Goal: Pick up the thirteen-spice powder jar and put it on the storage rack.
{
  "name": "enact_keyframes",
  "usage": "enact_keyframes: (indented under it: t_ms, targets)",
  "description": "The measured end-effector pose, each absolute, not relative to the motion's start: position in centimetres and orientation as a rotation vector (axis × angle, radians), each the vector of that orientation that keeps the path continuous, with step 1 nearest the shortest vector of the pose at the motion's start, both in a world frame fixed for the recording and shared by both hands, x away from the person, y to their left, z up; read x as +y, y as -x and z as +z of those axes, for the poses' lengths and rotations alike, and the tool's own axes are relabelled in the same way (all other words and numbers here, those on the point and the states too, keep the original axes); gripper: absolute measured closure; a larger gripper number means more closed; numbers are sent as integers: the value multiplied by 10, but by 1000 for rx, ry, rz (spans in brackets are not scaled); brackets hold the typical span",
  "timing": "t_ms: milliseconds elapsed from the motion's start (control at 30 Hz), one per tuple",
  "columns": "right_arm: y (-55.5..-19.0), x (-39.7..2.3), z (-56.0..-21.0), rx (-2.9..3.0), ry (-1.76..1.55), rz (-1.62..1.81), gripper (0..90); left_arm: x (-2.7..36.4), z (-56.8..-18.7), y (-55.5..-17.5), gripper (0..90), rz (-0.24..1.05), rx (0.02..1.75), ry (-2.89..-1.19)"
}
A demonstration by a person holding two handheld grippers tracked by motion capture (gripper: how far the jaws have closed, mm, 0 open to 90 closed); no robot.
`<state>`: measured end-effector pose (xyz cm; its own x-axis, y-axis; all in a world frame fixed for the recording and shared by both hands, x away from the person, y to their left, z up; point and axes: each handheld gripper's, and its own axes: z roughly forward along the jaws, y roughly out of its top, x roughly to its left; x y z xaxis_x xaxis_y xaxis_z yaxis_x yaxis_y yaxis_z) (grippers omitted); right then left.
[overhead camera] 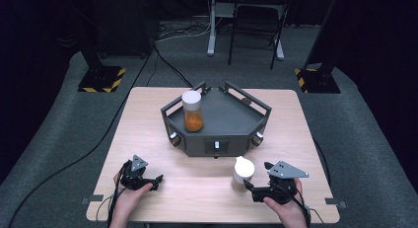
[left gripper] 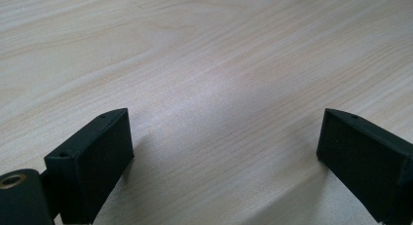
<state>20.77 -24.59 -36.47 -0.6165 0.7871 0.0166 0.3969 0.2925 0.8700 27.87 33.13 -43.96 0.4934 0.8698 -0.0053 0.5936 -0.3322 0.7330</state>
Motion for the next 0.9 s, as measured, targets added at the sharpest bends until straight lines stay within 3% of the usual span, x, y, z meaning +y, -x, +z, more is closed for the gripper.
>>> enact_keyframes:
  t_ms: [900]
  targets:
    - [-219, -212, -392, 2142, -1084, 1243, 120, 331, -440, -279, 62, 517, 1199, -2054]
